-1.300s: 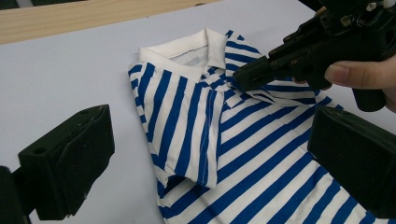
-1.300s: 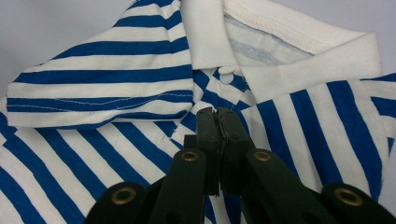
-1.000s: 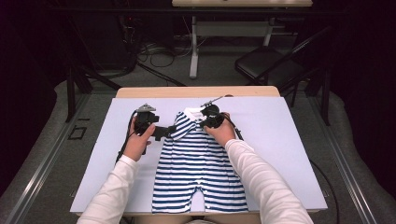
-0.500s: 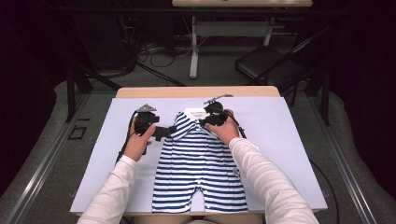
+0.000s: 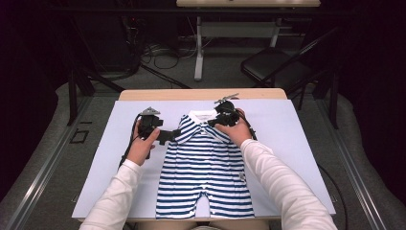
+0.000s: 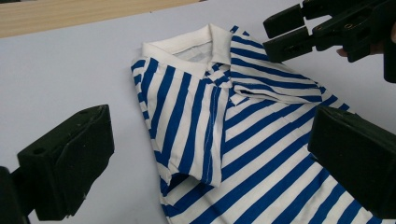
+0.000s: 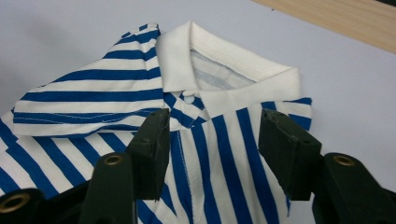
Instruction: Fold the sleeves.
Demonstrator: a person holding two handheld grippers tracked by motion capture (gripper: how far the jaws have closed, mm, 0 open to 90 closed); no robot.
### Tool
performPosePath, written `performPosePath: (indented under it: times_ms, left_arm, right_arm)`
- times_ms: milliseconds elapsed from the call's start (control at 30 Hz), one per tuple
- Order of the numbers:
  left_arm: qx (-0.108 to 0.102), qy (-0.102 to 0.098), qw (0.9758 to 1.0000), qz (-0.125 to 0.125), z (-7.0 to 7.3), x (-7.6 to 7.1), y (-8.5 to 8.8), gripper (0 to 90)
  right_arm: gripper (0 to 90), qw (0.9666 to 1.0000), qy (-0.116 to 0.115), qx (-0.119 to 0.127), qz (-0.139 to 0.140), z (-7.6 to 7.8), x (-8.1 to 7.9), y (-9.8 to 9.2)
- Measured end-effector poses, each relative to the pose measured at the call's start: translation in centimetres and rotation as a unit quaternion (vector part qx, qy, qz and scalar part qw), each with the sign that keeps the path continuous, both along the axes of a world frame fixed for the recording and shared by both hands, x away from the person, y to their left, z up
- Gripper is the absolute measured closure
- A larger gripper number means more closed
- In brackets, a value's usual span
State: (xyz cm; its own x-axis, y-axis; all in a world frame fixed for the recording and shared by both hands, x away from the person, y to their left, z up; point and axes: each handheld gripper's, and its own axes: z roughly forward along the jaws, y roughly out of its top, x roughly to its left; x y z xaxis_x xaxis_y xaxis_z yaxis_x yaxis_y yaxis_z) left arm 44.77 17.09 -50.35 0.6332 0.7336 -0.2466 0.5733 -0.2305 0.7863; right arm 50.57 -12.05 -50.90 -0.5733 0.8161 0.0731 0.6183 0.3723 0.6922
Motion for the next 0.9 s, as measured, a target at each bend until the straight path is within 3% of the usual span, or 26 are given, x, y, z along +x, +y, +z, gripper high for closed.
performPosePath:
  times_ms: [300,700,900]
  left_arm:
    - [0.001,-0.004,1.0,-0.001,-0.1,0.0,-0.1,0.6]
    - [-0.024,-0.004,0.9997,0.003,0.4,0.4,-0.2,0.6]
    - [-0.008,-0.003,0.9999,0.007,1.1,1.1,-0.6,0.7]
  right_arm:
    - [38.6,0.9998,-0.013,0.01,-0.012,0.5,0.6,-1.6]
    - [35.5,0.9991,-0.014,0.02,-0.036,1.4,1.6,-3.3]
    - [34.6,0.9991,-0.008,0.014,-0.04,1.6,2.0,-3.7]
